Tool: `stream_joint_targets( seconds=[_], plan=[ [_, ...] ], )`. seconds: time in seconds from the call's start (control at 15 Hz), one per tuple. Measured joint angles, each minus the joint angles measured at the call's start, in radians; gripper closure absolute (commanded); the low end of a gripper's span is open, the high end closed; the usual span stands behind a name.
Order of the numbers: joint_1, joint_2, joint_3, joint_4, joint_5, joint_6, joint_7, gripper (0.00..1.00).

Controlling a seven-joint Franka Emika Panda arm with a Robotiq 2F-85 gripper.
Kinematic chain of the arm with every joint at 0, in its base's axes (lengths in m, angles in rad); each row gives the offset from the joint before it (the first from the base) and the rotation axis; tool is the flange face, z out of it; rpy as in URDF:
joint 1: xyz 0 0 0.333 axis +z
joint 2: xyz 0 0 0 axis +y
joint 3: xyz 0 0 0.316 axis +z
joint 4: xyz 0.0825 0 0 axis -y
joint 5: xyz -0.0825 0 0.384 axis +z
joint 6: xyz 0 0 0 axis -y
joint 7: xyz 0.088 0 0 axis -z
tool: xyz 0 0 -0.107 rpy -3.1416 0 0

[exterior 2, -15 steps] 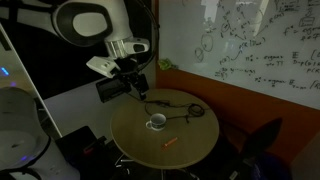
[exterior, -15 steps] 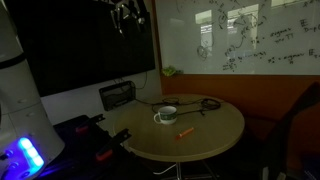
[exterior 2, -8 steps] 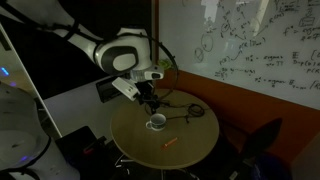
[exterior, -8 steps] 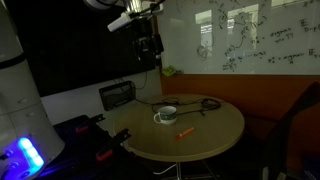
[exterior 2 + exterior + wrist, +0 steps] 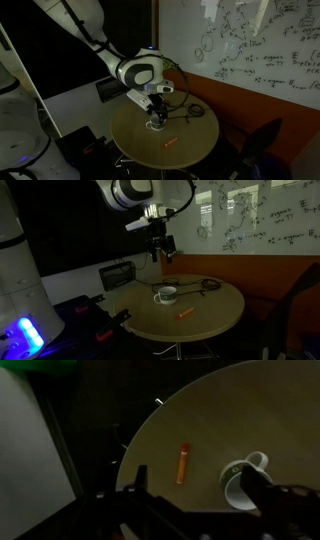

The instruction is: Put the marker in the cup

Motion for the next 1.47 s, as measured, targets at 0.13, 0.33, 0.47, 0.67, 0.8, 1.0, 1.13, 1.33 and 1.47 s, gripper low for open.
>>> stream_joint_targets(
  seconds=[0.13,0.33,0.47,0.67,0.8,1.0,1.13,1.33,1.47],
  plan=[
    [0.0,-0.017,0.0,-0.006,0.0,0.0,0.0,0.0],
    [0.0,-0.018,0.0,-0.011,0.0,0.0,0.0,0.0],
    [0.001,-0.011,0.005,-0.011,-0.009,-0.002,0.009,0.0],
    [0.005,0.074,0.019,0.018,-0.015,0.007,0.016,0.0],
    [0.01,0.187,0.025,0.064,-0.014,0.049,0.016,0.0],
    [0.017,0.382,0.026,0.171,-0.01,0.103,0.033,0.0],
    [0.016,0.506,0.028,0.264,0.013,0.111,0.032,0.0],
    [0.013,0.664,0.03,0.408,0.037,0.112,0.032,0.0],
    [0.012,0.757,0.027,0.498,0.039,0.11,0.032,0.0]
  ],
)
